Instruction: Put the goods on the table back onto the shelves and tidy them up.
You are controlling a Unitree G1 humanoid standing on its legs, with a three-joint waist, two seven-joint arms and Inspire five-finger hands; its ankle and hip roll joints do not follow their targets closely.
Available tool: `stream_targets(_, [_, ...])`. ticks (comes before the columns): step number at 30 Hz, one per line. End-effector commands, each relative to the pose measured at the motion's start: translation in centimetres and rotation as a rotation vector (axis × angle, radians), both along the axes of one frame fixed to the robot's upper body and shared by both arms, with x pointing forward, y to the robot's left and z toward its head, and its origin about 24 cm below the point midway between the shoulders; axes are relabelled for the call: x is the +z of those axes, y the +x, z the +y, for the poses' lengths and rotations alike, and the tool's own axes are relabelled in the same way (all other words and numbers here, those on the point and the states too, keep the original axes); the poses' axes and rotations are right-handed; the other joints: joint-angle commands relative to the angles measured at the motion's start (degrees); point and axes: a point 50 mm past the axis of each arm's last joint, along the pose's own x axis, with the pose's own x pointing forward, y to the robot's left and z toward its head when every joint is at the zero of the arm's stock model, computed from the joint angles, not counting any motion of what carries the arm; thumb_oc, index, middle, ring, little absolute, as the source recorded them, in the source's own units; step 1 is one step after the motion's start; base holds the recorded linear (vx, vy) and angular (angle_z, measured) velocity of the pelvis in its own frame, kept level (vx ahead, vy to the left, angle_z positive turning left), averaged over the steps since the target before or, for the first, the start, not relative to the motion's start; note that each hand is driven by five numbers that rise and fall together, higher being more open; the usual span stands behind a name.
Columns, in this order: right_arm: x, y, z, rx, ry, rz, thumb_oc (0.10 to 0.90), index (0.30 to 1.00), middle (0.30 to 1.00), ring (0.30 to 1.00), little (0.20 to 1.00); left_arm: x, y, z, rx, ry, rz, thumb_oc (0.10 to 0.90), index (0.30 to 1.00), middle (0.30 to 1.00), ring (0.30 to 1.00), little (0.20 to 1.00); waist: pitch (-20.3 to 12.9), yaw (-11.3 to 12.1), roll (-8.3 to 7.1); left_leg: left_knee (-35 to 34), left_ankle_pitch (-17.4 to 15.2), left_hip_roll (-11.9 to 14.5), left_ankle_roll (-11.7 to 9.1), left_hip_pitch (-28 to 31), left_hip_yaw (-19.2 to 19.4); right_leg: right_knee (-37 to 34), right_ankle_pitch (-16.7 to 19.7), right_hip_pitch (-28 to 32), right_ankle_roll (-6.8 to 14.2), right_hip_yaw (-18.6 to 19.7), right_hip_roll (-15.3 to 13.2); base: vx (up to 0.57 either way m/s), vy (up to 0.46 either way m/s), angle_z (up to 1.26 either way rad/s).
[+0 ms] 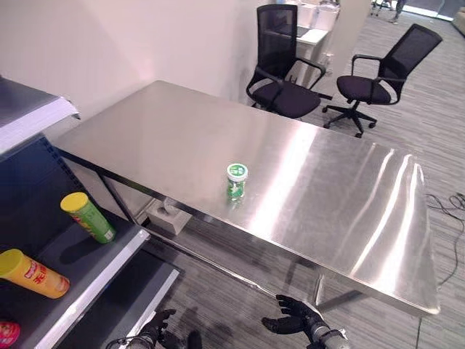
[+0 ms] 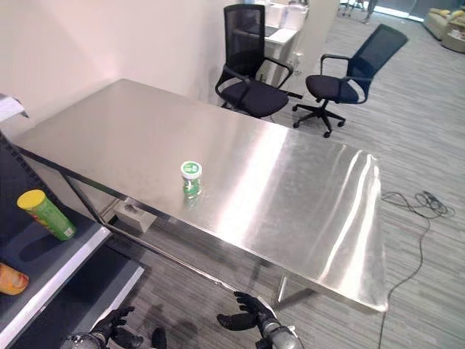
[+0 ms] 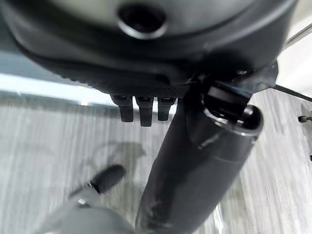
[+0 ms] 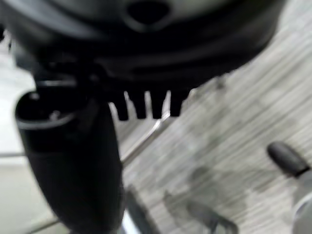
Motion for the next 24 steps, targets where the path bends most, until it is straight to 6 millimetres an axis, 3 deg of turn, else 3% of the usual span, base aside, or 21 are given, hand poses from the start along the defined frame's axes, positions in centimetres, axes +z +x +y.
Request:
stream_targets(1, [1.6, 2.0, -3.6, 0.007, -0.113, -0.093, 0.800, 0.900, 0.900, 0.900, 0.900, 0.4, 1.2, -0.2, -0.090, 0.047, -0.022, 0.800, 0.900, 0.900, 0.900, 0.900, 0.0, 0.1, 1.14, 1.7, -2.7, 10.2, -4.0, -3.7, -1.9, -0.1, 1.4, -1.7, 4.8, 0.7, -3.9, 0.01, 0.311, 0.16])
stream_targets(2, [1.6, 2.0, -3.6, 0.007, -0.113, -0.093, 0.800, 0.900, 0.900, 0.900, 0.900, 0.3, 1.2, -0.2, -0.091, 0.046, -0.023, 0.800, 0.900, 0.900, 0.900, 0.900, 0.2, 0.4, 1.16, 1.4, -2.6, 10.2, -4.1, -3.2, -1.6, -0.1, 1.4, -1.5, 4.8, 0.9, -3.9, 0.17, 0.408, 0.06])
stream_targets(3, [1.1, 1.4, -3.9, -0.024, -0.111, -0.058, 0.800, 0.900, 0.900, 0.900, 0.900, -0.3, 0.2, -0.8, -0.138, 0.064, 0.026, 0.800, 0.900, 0.900, 0.900, 0.900, -0.8, -0.5, 2.20, -2.7, -3.3, 10.0, -3.5, 0.4, 0.1, 1.8, 1.6, -2.0, 6.3, 1.7, -5.3, 0.14, 0.314, 0.02])
stream_targets(4, [1.2, 1.5, -4.0, -0.047, -0.115, -0.063, 0.800, 0.900, 0.900, 0.900, 0.900, -0.4, -0.1, -0.6, -0.121, 0.060, 0.034, 0.800, 0.900, 0.900, 0.900, 0.900, -0.9, -1.0, 2.37, -3.7, -3.2, 9.1, -3.3, 0.8, 0.5, 3.6, 2.7, -3.4, 6.5, 2.3, -6.6, 0.16, 0.415, 0.00])
stream_targets(6, [1.6, 2.4, -3.7, -0.074, -0.096, -0.098, 0.800, 0.900, 0.900, 0.900, 0.900, 0.2, 0.7, 0.5, -0.073, 0.077, 0.011, 0.800, 0.900, 0.900, 0.900, 0.900, -0.5, -1.3, 2.11, -4.2, -3.6, 7.2, -2.5, 1.3, 1.8, 7.1, 4.6, -6.0, 7.3, 3.7, -9.2, 0.03, 0.208, -0.03])
stream_targets(9, [1.6, 2.9, -2.7, -0.068, -0.074, -0.106, 0.800, 0.900, 0.900, 0.900, 0.900, 0.9, 1.7, 1.6, -0.012, 0.091, -0.026, 0.800, 0.900, 0.900, 0.900, 0.900, -0.5, -1.7, 1.91, -5.7, -3.7, 6.0, -2.2, 2.6, 3.1, 5.2, 5.7, -5.5, 8.0, 3.3, -10.2, 0.04, 0.105, -0.14])
stream_targets(15, [1.5, 1.4, -1.7, -0.002, -0.070, -0.111, 0.800, 0.900, 0.900, 0.900, 0.900, -0.6, -1.9, 0.9, 0.099, 0.031, 0.046, 0.800, 0.900, 0.900, 0.900, 0.900, -1.9, -1.3, 0.31, -7.6, -3.5, 5.6, -2.4, 4.3, 3.5, 2.3, 5.7, -3.7, 8.5, 2.2, -10.0, 0.10, -0.020, -0.08])
stream_targets(17, [8.2, 2.5, -2.2, 0.266, 0.005, -0.373, 0.800, 0.900, 0.900, 0.900, 0.900, 0.2, -2.1, 2.1, -0.002, 0.052, 0.025, 0.800, 0.900, 0.900, 0.900, 0.900, -2.0, -1.8, -0.03, -8.1, -3.1, 6.7, -3.6, 5.2, 3.7, 0.8, 5.1, -2.5, 8.8, 1.9, -9.1, 0.14, -0.126, -0.02])
stream_targets(19, [12.3, 2.9, -2.5, 0.420, 0.050, -0.479, 0.800, 0.900, 0.900, 0.900, 0.900, 0.3, -2.7, 2.6, -0.033, 0.059, 0.046, 0.800, 0.900, 0.900, 0.900, 0.900, -2.0, -2.0, -0.03, -8.1, -3.1, 7.2, -4.1, 5.5, 3.8, 0.6, 4.8, -1.9, 8.8, 1.8, -8.9, 0.06, -0.051, -0.06])
stream_targets(20, [17.1, 3.5, -2.0, 0.590, 0.122, -0.583, 0.800, 0.900, 0.900, 0.900, 0.900, 0.2, -3.0, 2.6, -0.049, 0.052, 0.061, 0.800, 0.900, 0.900, 0.900, 0.900, -2.2, -2.2, 0.14, -8.1, -2.9, 7.7, -4.5, 5.6, 4.0, 0.3, 4.6, -1.7, 8.8, 1.8, -8.6, 0.04, -0.026, -0.11])
stream_targets(22, [18.4, 3.5, -1.9, 0.628, 0.155, -0.599, 0.800, 0.900, 0.900, 0.900, 0.900, 0.1, -3.0, 2.5, -0.058, 0.046, 0.066, 0.800, 0.900, 0.900, 0.900, 0.900, -2.5, -2.4, 0.32, -8.1, -2.7, 7.8, -4.6, 5.3, 4.0, 0.2, 4.7, -1.9, 8.8, 1.8, -8.4, 0.01, -0.006, -0.04])
stream_targets(24, [21.9, 4.2, -0.9, 0.778, 0.185, -0.657, 0.800, 0.900, 0.900, 0.900, 0.900, 0.1, -2.9, 2.4, -0.074, 0.036, 0.079, 0.800, 0.900, 0.900, 0.900, 0.900, -3.0, -2.3, 0.38, -8.1, -2.6, 8.2, -4.9, 5.2, 4.1, 0.1, 4.7, -2.1, 8.9, 1.8, -8.2, 0.00, 0.000, 0.00])
